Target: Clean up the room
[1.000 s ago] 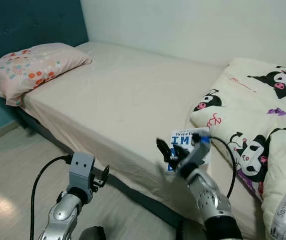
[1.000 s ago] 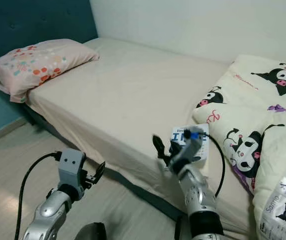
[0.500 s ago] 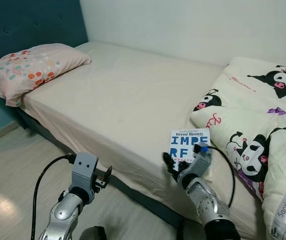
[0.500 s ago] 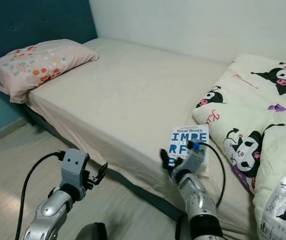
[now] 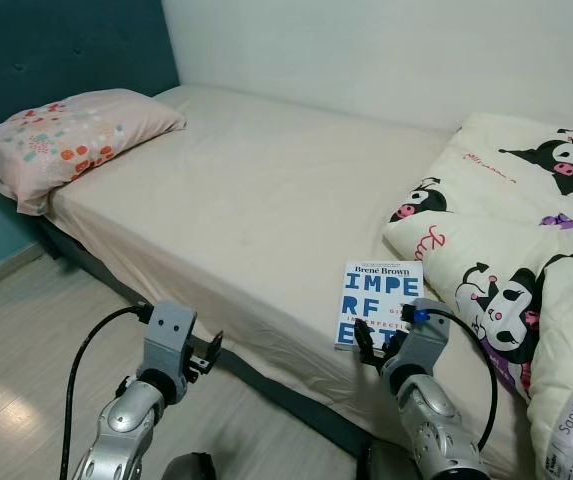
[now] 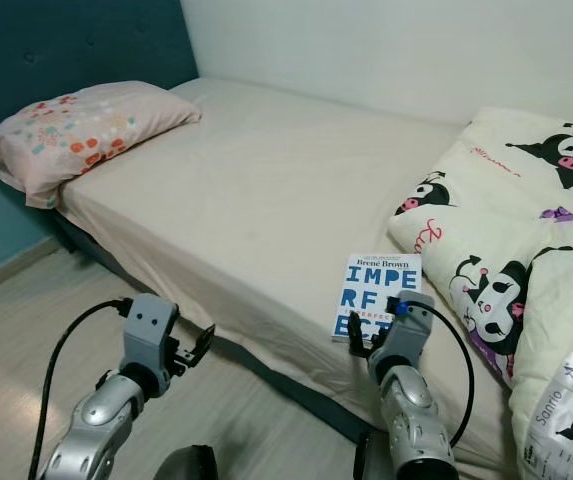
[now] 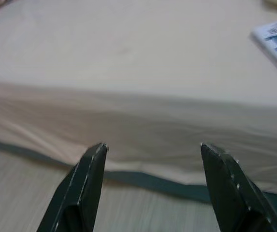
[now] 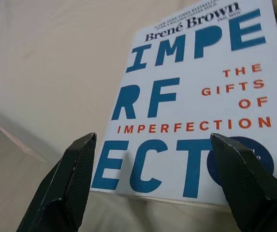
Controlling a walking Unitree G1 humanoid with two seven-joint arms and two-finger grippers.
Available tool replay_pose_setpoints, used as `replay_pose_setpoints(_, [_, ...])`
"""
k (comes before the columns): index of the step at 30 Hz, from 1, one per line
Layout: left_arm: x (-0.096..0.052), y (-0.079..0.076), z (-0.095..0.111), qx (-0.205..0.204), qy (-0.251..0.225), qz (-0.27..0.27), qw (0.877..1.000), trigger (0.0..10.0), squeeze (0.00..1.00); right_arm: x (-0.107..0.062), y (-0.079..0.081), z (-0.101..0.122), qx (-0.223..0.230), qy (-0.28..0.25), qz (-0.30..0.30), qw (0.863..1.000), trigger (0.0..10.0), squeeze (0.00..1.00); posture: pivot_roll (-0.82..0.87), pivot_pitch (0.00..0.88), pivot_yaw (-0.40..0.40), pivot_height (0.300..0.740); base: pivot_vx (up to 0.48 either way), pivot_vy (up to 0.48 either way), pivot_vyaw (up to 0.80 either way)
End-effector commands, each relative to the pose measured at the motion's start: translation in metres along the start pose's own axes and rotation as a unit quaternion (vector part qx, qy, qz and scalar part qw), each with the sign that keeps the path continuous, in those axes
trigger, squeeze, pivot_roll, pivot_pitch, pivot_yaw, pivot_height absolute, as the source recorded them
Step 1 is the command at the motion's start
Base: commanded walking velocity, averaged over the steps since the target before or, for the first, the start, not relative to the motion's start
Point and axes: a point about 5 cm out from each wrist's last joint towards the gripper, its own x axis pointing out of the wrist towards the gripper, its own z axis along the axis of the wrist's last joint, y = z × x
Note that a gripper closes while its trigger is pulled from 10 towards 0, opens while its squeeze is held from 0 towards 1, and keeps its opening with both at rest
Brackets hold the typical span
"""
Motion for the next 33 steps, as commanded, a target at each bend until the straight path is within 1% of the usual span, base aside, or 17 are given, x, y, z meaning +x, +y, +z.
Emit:
replay_pose_setpoints(1, [0.002,0.006,0.000,-0.009,-0.001,0.018,1.000,10.0,0.00,-0.001,0.001,-0.006,-0.010,0.003,0.005,1.000,10.0,0.00,0.04,0.060,0.040,0.561,0.000,0.000,0.00])
replay_pose_setpoints(4, [0.010,0.001,0.003,-0.014,-0.009,0.021,1.000,10.0,0.00,0.001,-0.004,0.001,-0.012,-0.019,0.002,1.000,10.0,0.00,0.02,0.050,0.041,0.561,0.000,0.000,0.00])
replay_pose_setpoints(6, [0.013,-0.005,0.003,-0.014,-0.011,0.015,1.000,10.0,0.00,0.002,-0.010,0.003,-0.011,-0.022,-0.010,1.000,10.0,0.00,0.01,0.052,0.045,0.561,0.000,0.000,0.00])
replay_pose_setpoints(9, [0.013,-0.009,0.003,-0.016,-0.012,0.006,1.000,10.0,0.00,0.001,-0.015,0.004,-0.009,-0.023,-0.015,1.000,10.0,0.00,-0.01,0.049,0.043,0.561,0.000,0.000,0.00])
replay_pose_setpoints(13, [0.015,-0.011,0.002,-0.018,-0.013,0.001,1.000,10.0,0.00,-0.001,-0.020,0.004,0.001,-0.023,-0.018,1.000,10.0,0.00,-0.01,0.046,0.038,0.561,0.000,0.000,0.00])
replay_pose_setpoints(15, [0.018,-0.013,0.003,-0.017,-0.016,0.000,1.000,10.0,0.00,-0.001,-0.025,0.001,0.021,-0.015,-0.017,1.000,10.0,0.00,-0.01,0.049,0.036,0.561,0.000,0.000,0.00])
replay_pose_setpoints(16, [0.018,-0.013,0.003,-0.017,-0.016,0.000,1.000,10.0,0.00,-0.001,-0.025,0.001,0.021,-0.015,-0.017,1.000,10.0,0.00,-0.01,0.049,0.036,0.561,0.000,0.000,0.00])
replay_pose_setpoints(18, [0.019,-0.016,0.004,-0.016,-0.018,-0.006,1.000,10.0,0.00,-0.002,-0.033,0.000,0.060,-0.009,-0.023,0.998,10.0,0.00,-0.01,0.043,0.039,0.561,0.000,0.000,0.00])
replay_pose_setpoints(19, [0.019,-0.016,0.004,-0.016,-0.018,-0.006,1.000,10.0,0.00,-0.002,-0.033,0.000,0.060,-0.009,-0.023,0.998,10.0,0.00,-0.01,0.043,0.039,0.561,0.000,0.000,0.00])
replay_pose_setpoints(20, [0.020,-0.017,0.003,-0.015,-0.019,-0.012,1.000,10.0,0.00,-0.003,-0.036,-0.002,0.085,-0.008,-0.030,0.996,10.0,0.00,-0.01,0.043,0.041,0.561,0.000,0.000,0.00])
replay_pose_setpoints(21, [0.020,-0.017,0.003,-0.015,-0.019,-0.012,1.000,10.0,0.00,-0.003,-0.036,-0.002,0.085,-0.008,-0.030,0.996,10.0,0.00,-0.01,0.043,0.041,0.561,0.000,0.000,0.00])
replay_pose_setpoints(22, [0.020,-0.018,0.003,-0.013,-0.019,-0.018,1.000,10.0,0.00,-0.004,-0.038,-0.004,0.107,-0.006,-0.037,0.994,10.0,0.00,-0.02,0.042,0.046,0.561,0.000,0.000,0.00])
replay_pose_setpoints(23, [0.020,-0.018,0.003,-0.013,-0.019,-0.018,1.000,10.0,0.00,-0.004,-0.038,-0.004,0.107,-0.006,-0.037,0.994,10.0,0.00,-0.02,0.042,0.046,0.561,0.000,0.000,0.00])
replay_pose_setpoints(24, [0.021,-0.019,0.002,-0.012,-0.019,-0.027,0.999,10.0,0.00,-0.007,-0.039,-0.008,0.133,-0.002,-0.044,0.990,10.0,0.00,-0.02,0.044,0.052,0.561,0.000,0.000,0.00])
replay_pose_setpoints(29, [0.021,-0.021,0.002,-0.013,-0.019,-0.035,0.999,10.0,0.00,-0.010,-0.039,-0.011,0.139,0.002,-0.044,0.989,10.0,0.00,-0.03,0.049,0.055,0.561,0.000,0.000,0.00])
replay_pose_setpoints(30, [0.020,-0.025,0.000,-0.010,-0.018,-0.045,0.999,10.0,0.00,-0.014,-0.039,-0.016,0.141,0.007,-0.043,0.989,10.0,0.00,-0.03,0.059,0.062,0.561,0.000,0.000,0.00])
replay_pose_setpoints(33, [0.019,-0.026,-0.002,-0.008,-0.016,-0.050,0.999,10.0,0.00,-0.016,-0.039,-0.019,0.145,0.011,-0.042,0.988,10.0,0.00,-0.03,0.068,0.066,0.561,0.000,0.000,0.00])
